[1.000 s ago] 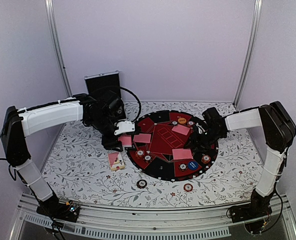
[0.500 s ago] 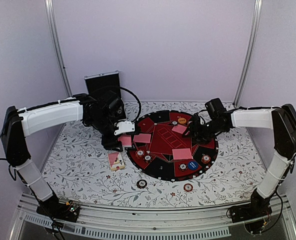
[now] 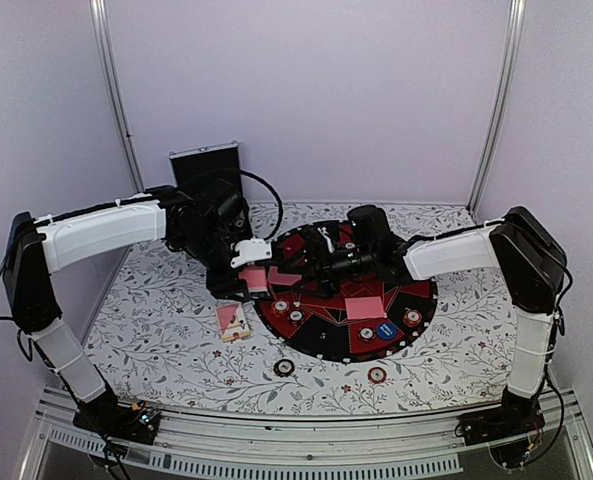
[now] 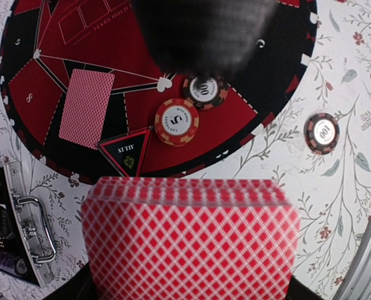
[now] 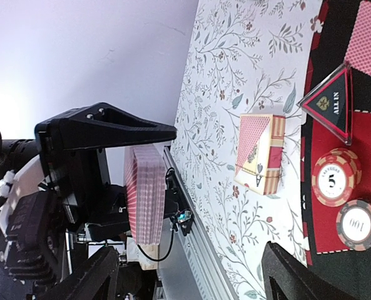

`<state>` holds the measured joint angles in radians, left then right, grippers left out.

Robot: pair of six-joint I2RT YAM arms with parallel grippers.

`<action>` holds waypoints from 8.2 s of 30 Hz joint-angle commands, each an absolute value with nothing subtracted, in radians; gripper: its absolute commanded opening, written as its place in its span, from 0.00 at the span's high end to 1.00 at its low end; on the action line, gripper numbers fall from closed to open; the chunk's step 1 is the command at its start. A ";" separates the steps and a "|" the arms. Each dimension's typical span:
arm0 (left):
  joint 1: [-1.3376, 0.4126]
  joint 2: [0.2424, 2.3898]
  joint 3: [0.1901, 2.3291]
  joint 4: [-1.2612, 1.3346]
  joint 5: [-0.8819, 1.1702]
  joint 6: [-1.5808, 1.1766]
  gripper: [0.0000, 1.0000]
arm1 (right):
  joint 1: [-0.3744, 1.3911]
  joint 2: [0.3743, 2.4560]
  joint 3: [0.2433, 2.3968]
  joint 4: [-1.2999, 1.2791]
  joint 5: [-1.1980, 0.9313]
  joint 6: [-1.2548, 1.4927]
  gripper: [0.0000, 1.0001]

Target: Distribute texas hold em gaming equipment

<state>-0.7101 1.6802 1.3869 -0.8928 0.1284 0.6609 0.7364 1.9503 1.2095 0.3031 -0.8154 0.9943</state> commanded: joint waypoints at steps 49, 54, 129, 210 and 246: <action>-0.738 1.664 1.422 -0.844 0.156 0.649 1.00 | 0.857 2.344 1.452 0.772 -0.921 1.425 0.38; -0.738 1.654 1.424 -0.845 0.153 0.655 1.00 | 0.830 2.297 1.401 0.714 -0.907 1.378 0.40; -0.720 1.633 1.395 -0.858 0.099 0.685 1.00 | 0.571 2.341 1.483 0.555 -0.929 1.228 0.87; -0.719 1.648 1.417 -0.890 0.125 0.675 1.00 | 0.612 2.456 1.748 -0.190 -0.645 0.754 0.19; -0.719 1.651 1.421 -0.887 0.116 0.672 1.00 | 0.667 2.102 1.287 0.337 -0.831 0.974 0.15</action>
